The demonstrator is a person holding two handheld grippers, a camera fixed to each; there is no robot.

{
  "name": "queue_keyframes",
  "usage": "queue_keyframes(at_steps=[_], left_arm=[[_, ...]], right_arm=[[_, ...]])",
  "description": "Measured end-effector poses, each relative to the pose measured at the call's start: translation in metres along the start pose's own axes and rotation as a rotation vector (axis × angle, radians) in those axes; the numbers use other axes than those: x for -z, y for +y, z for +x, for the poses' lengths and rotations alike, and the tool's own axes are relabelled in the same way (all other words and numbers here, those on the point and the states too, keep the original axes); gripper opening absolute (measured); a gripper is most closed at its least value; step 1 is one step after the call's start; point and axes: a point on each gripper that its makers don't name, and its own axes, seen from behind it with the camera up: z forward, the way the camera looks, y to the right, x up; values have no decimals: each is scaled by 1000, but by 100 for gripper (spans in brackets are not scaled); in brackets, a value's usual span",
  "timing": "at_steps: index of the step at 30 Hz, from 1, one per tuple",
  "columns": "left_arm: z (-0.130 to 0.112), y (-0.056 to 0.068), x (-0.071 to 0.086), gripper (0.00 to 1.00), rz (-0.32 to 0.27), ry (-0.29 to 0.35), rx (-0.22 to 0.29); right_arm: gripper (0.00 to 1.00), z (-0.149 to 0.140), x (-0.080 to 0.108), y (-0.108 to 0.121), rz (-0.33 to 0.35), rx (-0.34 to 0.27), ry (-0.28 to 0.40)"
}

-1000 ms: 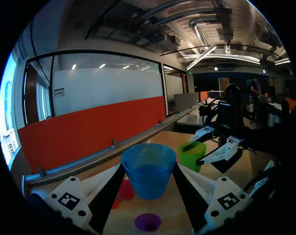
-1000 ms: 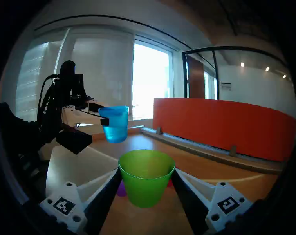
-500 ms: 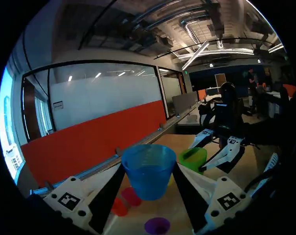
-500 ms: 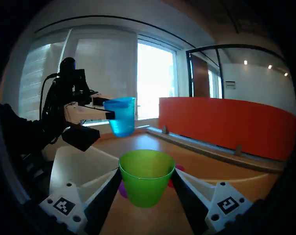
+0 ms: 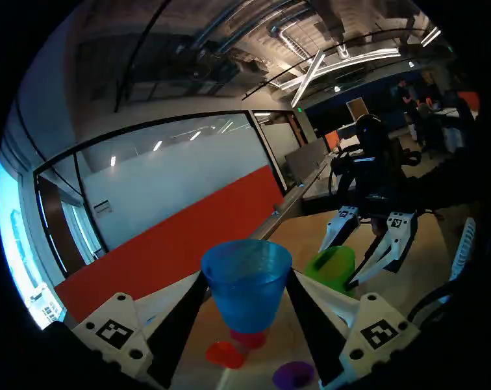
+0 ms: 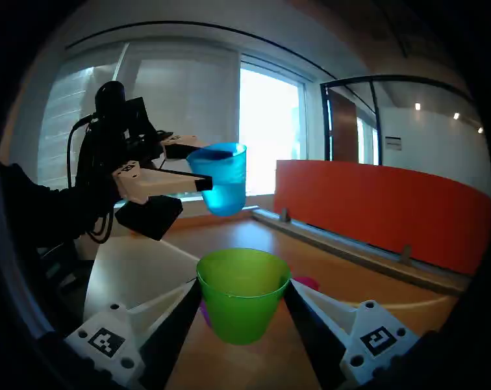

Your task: Pour water

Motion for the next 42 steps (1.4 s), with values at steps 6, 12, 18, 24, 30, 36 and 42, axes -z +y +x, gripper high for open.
queue_keyframes(at_steps=[6, 12, 18, 24, 30, 36, 42], left_arm=[[8, -5, -1, 85, 20, 5, -87], [15, -7, -2, 85, 29, 2, -154], [20, -10, -1, 85, 39, 3, -199], [20, -12, -1, 85, 47, -10, -243], [21, -12, -1, 85, 53, -10, -265], [22, -13, -3, 85, 60, -11, -295], [21, -14, -6, 85, 65, -14, -338]], right_arm=[[90, 0, -2, -4, 11, 7, -4], [90, -1, -3, -4, 12, 7, -5], [90, -1, -3, -5, 15, 9, -6], [90, -1, -5, -6, 18, 10, -6], [90, 0, -6, -7, 24, 11, -5], [90, 0, -6, -9, 33, 12, -6], [90, 0, -8, -16, 58, 8, -5]])
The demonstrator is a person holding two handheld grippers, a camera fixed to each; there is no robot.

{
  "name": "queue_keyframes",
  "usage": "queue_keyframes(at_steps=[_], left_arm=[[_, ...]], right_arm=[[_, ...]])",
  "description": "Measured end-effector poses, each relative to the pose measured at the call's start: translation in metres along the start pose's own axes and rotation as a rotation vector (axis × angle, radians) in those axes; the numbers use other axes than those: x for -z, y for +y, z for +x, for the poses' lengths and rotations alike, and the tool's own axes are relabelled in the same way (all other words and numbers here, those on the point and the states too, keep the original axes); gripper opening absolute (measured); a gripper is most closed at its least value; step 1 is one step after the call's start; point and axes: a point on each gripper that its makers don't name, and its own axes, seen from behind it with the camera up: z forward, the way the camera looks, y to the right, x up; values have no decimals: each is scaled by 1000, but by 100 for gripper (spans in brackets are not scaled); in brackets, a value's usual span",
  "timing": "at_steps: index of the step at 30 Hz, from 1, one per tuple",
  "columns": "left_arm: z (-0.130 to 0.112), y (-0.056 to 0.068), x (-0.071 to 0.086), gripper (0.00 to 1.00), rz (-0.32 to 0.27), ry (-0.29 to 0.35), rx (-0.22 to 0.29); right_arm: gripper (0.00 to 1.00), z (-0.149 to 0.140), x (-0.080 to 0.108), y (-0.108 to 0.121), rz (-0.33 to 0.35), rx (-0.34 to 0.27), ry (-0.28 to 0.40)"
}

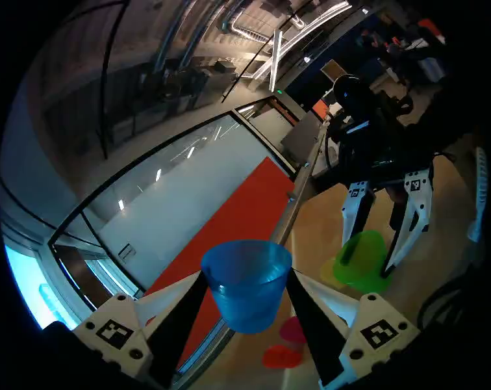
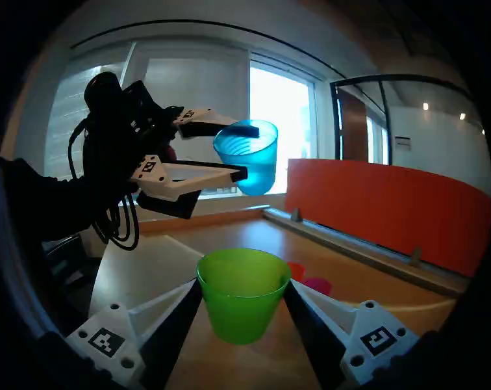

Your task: Pour water

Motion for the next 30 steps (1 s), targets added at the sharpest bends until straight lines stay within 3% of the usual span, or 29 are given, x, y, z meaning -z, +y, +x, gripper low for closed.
queue_keyframes(at_steps=[14, 30], left_arm=[[3, 3, -6, 85, -2, 18, -69], [6, 8, -8, 85, -16, 35, -149]], right_arm=[[90, 1, -5, -18, 60, -2, 2], [90, 2, -8, -19, 68, 10, 1]])
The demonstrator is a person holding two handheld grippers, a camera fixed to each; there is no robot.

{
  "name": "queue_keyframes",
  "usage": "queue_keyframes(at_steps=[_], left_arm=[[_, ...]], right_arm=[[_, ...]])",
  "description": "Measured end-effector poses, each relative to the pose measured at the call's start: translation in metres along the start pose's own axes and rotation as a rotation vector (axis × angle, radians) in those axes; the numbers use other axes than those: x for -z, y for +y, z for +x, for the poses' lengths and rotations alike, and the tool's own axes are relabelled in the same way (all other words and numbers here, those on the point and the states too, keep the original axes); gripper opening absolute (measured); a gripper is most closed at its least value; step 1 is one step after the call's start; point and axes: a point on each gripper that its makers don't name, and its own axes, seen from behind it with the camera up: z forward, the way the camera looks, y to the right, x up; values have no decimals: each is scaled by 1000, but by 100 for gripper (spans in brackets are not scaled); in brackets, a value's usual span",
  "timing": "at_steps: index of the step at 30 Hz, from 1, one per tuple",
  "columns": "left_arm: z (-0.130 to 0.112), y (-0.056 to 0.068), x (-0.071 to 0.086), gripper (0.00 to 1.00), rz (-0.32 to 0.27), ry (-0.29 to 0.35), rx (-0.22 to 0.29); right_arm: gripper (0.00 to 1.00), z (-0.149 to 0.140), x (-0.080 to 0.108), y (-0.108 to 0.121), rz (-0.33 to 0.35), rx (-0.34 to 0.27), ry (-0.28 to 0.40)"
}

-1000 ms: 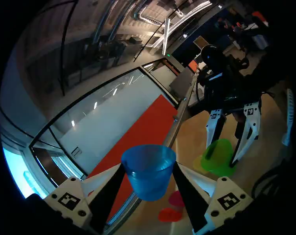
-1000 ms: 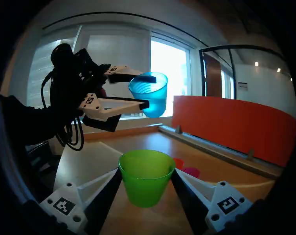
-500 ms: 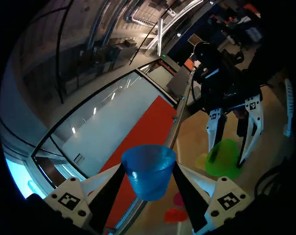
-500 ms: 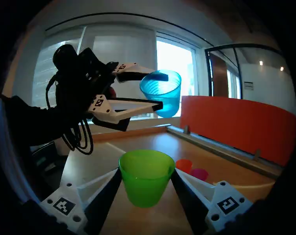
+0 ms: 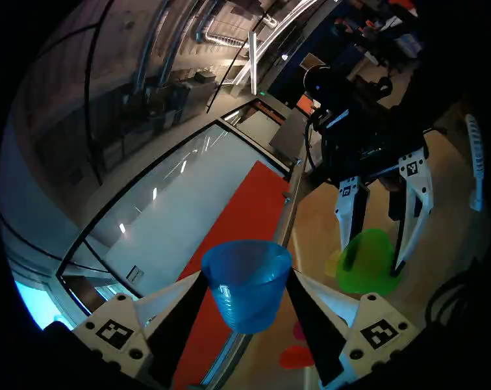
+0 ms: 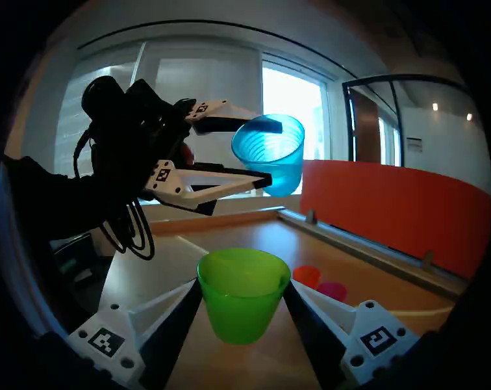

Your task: Pour water

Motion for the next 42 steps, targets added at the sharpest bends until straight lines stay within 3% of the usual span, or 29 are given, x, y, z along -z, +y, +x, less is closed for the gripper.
queue_keyframes(at_steps=[20, 42], left_arm=[[3, 8, -4, 85, -4, 0, -118], [6, 11, -6, 85, 2, 9, -192]], right_arm=[[90, 3, -6, 3, -1, -3, 4], [90, 5, -7, 4, -2, 5, 4]])
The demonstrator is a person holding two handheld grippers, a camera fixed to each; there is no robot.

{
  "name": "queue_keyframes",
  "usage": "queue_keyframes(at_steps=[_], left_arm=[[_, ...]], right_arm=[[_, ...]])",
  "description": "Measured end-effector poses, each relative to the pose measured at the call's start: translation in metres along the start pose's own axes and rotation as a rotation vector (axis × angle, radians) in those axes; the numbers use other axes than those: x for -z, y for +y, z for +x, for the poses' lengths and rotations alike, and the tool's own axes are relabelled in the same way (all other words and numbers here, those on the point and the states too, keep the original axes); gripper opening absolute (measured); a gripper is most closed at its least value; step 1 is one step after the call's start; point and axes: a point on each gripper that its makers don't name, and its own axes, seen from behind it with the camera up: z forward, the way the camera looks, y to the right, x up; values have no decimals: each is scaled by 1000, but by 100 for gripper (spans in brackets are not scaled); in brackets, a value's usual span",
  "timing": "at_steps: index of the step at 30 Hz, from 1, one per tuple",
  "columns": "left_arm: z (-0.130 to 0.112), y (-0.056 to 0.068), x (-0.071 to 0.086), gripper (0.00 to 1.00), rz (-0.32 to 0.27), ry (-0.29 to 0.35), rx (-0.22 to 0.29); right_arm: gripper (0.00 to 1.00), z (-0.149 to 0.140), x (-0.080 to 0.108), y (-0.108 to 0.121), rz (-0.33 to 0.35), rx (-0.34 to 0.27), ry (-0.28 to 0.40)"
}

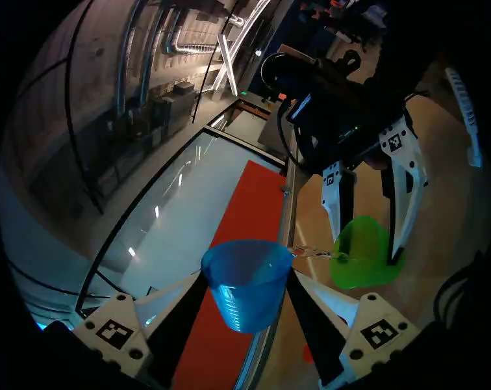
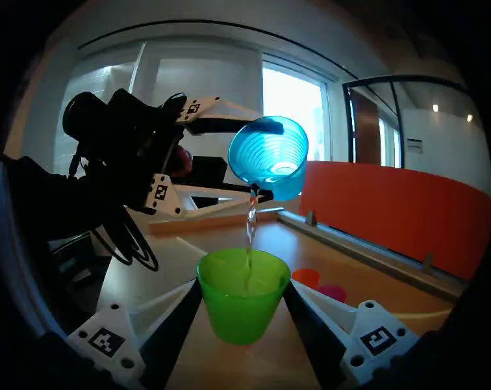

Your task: Pour water

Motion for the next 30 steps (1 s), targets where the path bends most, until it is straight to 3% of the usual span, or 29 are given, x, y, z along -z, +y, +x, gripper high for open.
queue_keyframes(at_steps=[30], left_arm=[[3, -2, 0, 85, 11, 7, -70]], right_arm=[[90, 1, -2, 1, -7, 5, 6]])
